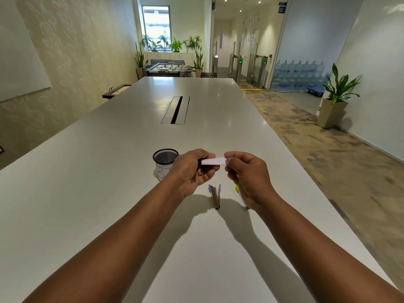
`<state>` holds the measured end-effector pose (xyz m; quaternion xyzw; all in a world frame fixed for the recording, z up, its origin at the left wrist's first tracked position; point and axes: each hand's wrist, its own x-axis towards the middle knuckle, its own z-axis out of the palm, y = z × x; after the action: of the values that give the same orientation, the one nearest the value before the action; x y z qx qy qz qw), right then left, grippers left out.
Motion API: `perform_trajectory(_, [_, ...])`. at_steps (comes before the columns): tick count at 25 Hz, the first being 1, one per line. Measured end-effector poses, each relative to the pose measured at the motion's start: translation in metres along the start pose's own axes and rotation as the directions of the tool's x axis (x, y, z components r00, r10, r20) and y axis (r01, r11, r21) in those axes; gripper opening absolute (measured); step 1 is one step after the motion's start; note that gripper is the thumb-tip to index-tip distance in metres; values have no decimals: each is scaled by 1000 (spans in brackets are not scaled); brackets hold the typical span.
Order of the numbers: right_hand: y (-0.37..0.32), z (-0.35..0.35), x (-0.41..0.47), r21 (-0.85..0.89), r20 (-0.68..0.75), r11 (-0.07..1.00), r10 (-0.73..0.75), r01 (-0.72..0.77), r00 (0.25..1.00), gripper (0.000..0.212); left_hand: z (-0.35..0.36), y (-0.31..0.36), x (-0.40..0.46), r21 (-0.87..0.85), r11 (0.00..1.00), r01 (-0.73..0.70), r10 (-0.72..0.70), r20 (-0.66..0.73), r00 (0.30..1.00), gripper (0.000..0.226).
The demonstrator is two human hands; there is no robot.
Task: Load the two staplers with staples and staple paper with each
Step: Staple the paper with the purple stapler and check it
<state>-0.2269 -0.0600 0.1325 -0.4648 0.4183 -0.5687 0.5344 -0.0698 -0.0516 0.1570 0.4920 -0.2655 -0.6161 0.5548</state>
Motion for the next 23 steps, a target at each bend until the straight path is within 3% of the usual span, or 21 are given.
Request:
perform_trajectory(10, [-2,3,-3,94,-24,994,52,-49,998,11,-2,1,-2,46,997,-60,60,21,998,12])
perform_trajectory(17, [-1,2,-6,-50,-11,998,-24,24,1000,16,-4,-4,0,146,982,-117,108,63,992,19])
perform_trajectory(23, [2,1,-8,-160,22,984,-77,80,997,18,-4,-7,3,156,981,-113,112,16,994,12])
